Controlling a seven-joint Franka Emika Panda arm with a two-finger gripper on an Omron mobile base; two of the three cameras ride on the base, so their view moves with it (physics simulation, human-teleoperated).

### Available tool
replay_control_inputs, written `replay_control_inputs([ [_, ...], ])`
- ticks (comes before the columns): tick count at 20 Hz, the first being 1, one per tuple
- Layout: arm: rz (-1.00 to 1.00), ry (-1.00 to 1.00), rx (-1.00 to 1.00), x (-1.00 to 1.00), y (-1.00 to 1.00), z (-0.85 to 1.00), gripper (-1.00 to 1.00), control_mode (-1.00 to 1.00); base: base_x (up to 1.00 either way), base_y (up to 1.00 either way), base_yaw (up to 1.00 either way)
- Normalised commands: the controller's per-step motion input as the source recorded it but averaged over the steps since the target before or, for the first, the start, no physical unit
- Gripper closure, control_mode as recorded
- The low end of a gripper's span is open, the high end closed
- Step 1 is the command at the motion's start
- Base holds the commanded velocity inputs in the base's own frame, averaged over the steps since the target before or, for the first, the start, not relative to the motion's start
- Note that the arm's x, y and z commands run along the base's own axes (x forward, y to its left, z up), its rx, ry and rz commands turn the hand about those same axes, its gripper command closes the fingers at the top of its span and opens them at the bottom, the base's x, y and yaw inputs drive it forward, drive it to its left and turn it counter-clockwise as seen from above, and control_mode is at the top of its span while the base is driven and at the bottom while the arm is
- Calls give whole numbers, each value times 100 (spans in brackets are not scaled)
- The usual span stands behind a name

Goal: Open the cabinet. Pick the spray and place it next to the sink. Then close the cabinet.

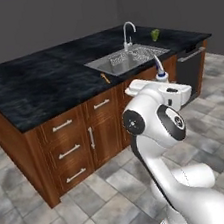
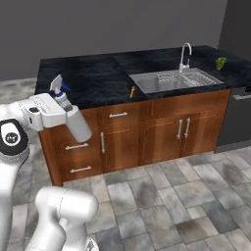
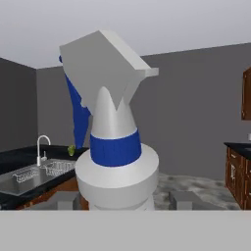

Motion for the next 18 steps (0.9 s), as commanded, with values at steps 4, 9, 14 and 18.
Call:
replay_control_inputs([
  [4,0,0,0,0,0,0,100,100,62,0,0],
  [9,0,0,0,0,0,0,100,100,79,-11,11],
  [14,0,0,0,0,0,0,100,100,78,-25,21],
  [18,0,0,0,0,0,0,100,100,73,-31,20],
])
